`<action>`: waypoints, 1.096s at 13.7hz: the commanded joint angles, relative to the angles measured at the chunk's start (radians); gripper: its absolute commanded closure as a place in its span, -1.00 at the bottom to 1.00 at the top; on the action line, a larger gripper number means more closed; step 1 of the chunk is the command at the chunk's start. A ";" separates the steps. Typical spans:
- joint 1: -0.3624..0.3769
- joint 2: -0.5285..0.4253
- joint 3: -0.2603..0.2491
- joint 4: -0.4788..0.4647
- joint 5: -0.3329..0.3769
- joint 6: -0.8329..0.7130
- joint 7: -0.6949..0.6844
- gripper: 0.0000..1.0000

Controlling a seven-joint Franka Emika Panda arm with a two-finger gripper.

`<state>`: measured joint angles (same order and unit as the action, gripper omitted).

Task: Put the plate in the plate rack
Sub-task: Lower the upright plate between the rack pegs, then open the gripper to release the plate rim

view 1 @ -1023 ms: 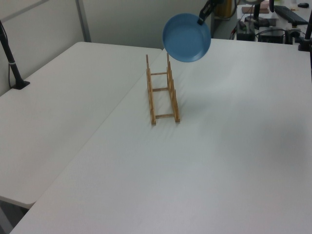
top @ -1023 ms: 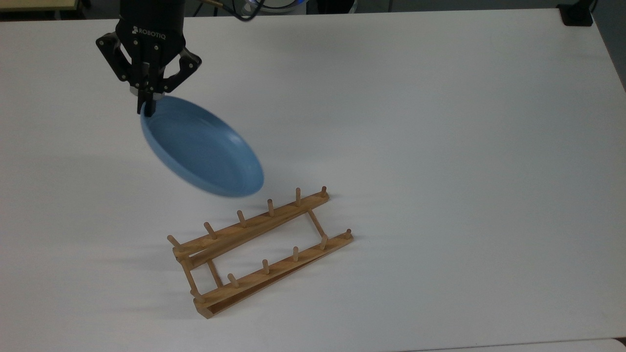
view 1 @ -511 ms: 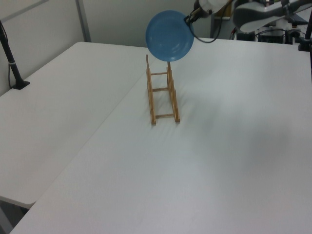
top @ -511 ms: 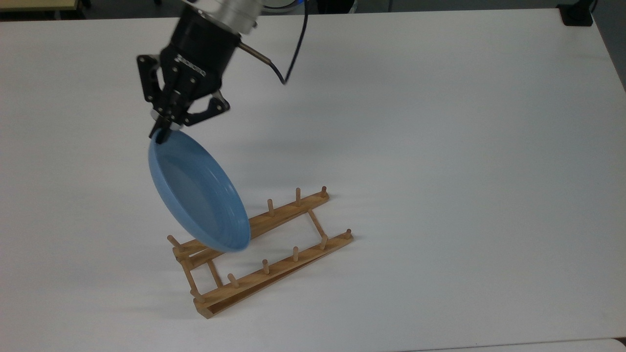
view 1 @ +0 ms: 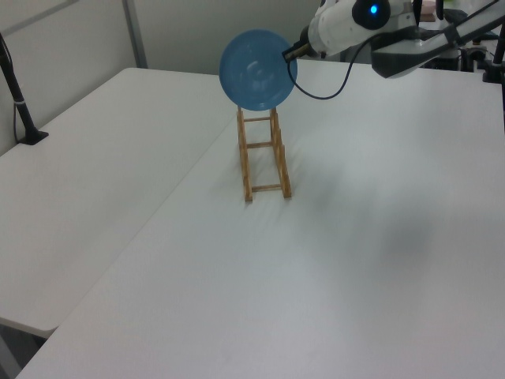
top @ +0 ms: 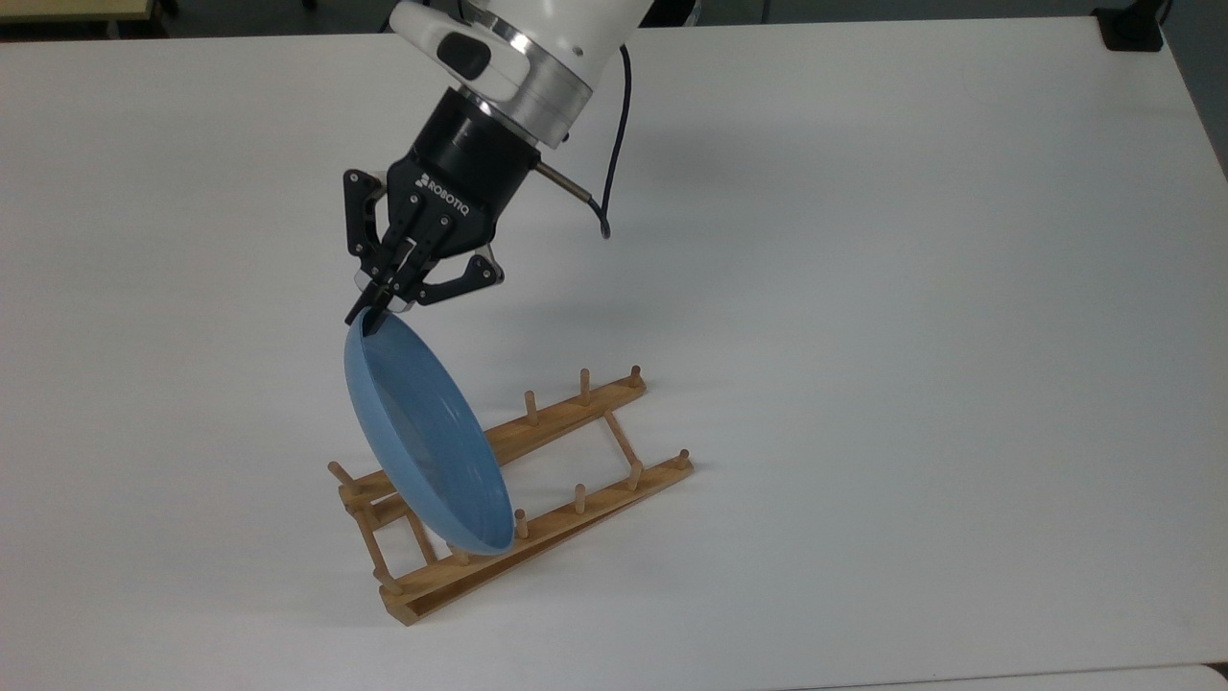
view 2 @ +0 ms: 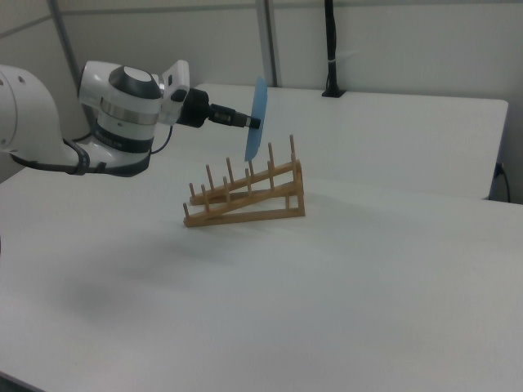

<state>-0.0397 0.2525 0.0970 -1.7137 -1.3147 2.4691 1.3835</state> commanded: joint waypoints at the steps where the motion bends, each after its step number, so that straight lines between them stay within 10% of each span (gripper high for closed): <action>1: 0.021 0.050 -0.010 0.031 -0.145 -0.022 0.153 1.00; 8: 0.034 0.102 -0.010 0.032 -0.215 -0.042 0.181 1.00; 9: 0.034 0.106 -0.010 0.032 -0.213 -0.042 0.181 0.67; 10: 0.032 0.105 -0.010 0.032 -0.212 -0.042 0.181 -0.26; 11: 0.032 0.103 -0.010 0.034 -0.210 -0.044 0.181 -0.57; 15: 0.026 0.099 -0.008 0.057 -0.198 -0.044 0.183 -0.86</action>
<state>-0.0247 0.3492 0.0965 -1.6868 -1.5011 2.4522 1.5411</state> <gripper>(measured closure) 0.419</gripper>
